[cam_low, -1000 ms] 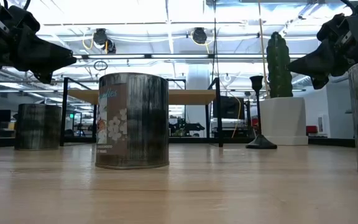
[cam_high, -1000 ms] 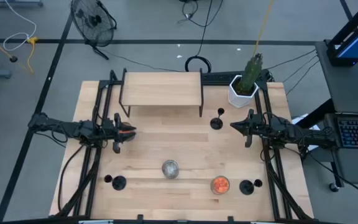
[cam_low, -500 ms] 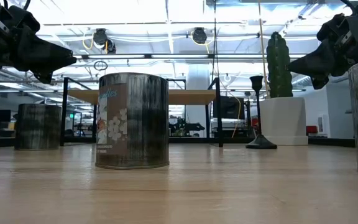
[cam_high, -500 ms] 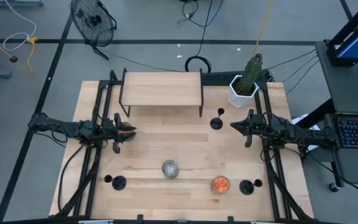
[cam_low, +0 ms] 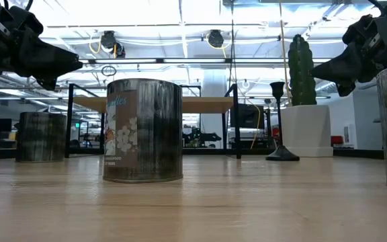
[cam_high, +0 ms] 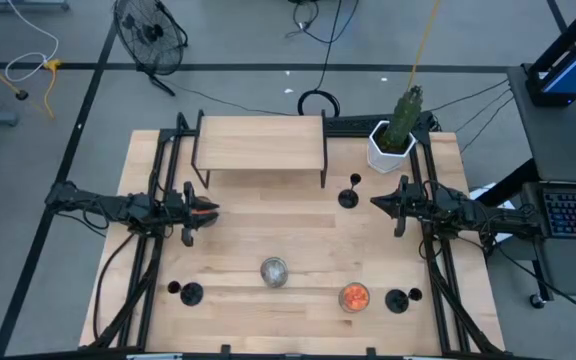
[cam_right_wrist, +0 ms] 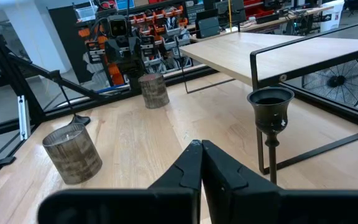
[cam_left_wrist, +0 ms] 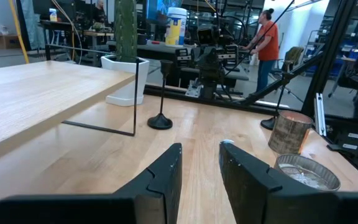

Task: Pick & Place candle stick holders

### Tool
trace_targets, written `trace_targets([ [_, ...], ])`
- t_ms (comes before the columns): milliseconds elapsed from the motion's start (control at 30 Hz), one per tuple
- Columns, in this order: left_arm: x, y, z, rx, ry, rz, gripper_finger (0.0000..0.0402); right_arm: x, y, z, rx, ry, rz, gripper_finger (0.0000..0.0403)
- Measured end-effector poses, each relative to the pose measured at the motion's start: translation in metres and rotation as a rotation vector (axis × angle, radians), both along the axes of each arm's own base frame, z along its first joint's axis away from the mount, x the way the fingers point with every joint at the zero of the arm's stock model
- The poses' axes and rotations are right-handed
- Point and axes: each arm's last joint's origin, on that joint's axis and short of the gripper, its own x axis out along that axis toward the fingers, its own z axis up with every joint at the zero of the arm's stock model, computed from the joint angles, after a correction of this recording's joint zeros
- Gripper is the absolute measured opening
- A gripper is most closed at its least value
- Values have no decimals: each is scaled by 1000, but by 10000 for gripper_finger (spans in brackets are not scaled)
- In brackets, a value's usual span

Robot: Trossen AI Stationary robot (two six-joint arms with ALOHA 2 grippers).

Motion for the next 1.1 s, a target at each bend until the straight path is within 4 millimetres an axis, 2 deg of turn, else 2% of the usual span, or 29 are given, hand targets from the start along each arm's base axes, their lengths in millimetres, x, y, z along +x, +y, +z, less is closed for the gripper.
trace_targets([
  [600, 0, 0, 0, 0, 0, 0, 113, 0, 0, 0, -1, 0, 0, 0],
  [800, 0, 0, 0, 0, 0, 0, 113, 0, -2, 1, -86, 9, -49, 0],
  [1100, 0, 0, 0, 0, -1, 0, 113, 1, -2, 4, -90, -27, -50, 0],
])
